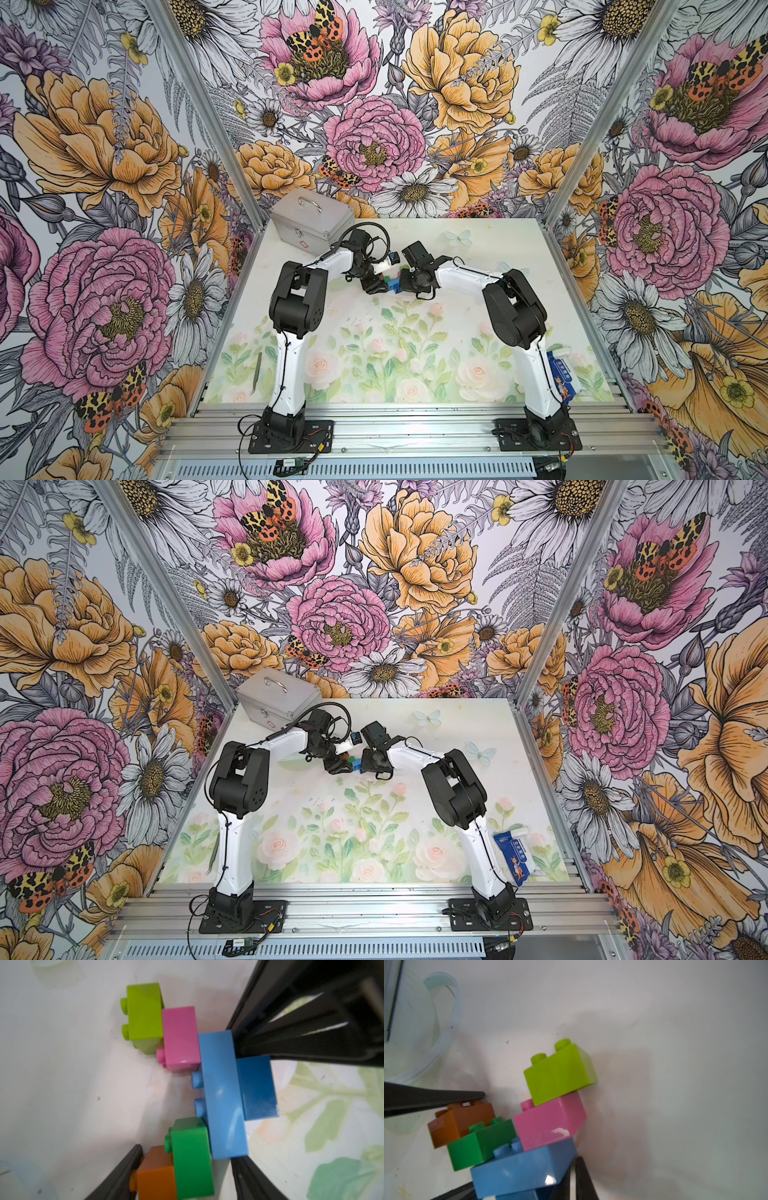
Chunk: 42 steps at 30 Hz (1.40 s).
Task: Assemble the letter v with lego
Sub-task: Assemble the lego brick with the lego brick.
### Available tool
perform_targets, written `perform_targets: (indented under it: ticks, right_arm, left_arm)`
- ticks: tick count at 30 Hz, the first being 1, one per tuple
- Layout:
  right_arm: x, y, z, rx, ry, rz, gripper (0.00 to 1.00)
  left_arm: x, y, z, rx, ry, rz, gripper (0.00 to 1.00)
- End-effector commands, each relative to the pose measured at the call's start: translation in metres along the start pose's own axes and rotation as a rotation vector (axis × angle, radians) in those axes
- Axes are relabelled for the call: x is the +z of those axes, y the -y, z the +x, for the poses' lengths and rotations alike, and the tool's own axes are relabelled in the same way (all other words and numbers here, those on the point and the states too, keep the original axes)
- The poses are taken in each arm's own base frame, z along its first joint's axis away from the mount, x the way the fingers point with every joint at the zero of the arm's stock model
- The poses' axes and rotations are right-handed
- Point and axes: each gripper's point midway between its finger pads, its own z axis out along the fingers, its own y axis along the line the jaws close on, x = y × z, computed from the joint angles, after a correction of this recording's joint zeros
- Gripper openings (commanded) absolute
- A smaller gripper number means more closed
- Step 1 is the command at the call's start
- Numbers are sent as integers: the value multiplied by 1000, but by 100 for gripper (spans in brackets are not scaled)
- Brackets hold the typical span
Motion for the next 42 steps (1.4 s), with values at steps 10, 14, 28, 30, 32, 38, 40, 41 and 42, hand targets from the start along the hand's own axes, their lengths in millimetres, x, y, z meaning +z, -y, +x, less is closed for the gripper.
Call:
perform_targets:
  ticks: [10,14,28,30,32,38,40,41,42]
  right_arm:
    - [0,-9,-6,-4,24,-22,10]
    - [0,-9,-5,-1,23,-21,10]
    - [1,-10,-4,-3,17,-26,10]
    - [1,-10,-3,-4,15,-28,11]
    - [1,-10,-3,-4,13,-28,11]
    - [-3,-9,0,-5,12,-28,11]
    - [-5,-9,1,-9,11,-27,11]
    - [-5,-9,2,-9,11,-27,11]
    - [-6,-10,2,-12,12,-28,11]
  left_arm:
    - [-20,-9,-16,-18,60,-16,63]
    - [-17,-9,-17,-20,53,-18,59]
    - [-14,-10,-17,-17,45,-19,48]
    - [-13,-9,-17,-16,45,-17,46]
    - [-14,-10,-17,-17,46,-20,46]
    - [-26,-9,-22,-38,86,-12,69]
    - [-36,-10,-27,-51,121,-8,79]
    - [-43,-10,-29,-58,142,-5,81]
    - [-49,-9,-31,-64,160,0,82]
